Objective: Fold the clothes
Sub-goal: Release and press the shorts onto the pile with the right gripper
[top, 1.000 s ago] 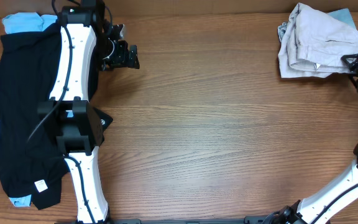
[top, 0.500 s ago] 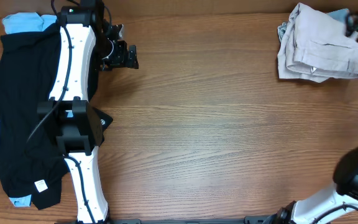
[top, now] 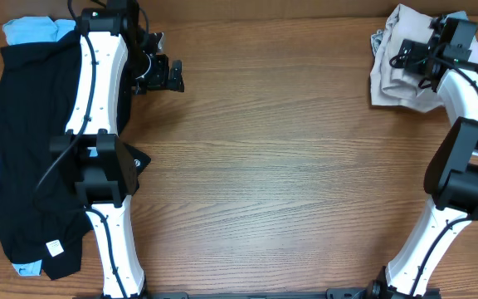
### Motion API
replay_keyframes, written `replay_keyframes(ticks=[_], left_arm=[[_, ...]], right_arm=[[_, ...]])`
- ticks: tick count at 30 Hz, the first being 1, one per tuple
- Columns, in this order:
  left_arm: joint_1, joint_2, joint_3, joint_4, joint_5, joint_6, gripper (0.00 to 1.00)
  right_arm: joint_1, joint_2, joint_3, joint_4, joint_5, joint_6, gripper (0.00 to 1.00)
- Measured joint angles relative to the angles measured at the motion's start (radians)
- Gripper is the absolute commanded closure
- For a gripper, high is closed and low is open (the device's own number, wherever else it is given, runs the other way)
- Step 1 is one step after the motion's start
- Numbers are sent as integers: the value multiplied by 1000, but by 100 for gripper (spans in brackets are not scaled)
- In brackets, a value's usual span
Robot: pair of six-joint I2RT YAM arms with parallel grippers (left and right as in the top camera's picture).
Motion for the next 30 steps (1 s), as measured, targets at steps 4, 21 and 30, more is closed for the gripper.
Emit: replay_keyframes(ticks=[4, 21, 30], left_arm=[[0, 0, 0, 18, -8, 0, 0], [0, 0, 0, 42, -21, 0, 0], [0, 0, 0, 42, -23, 0, 0]], right_arm=[[0, -3, 1, -7, -8, 11, 0], [54, -521, 626, -392, -301, 28, 0], [65, -818, 693, -380, -352, 28, 0]])
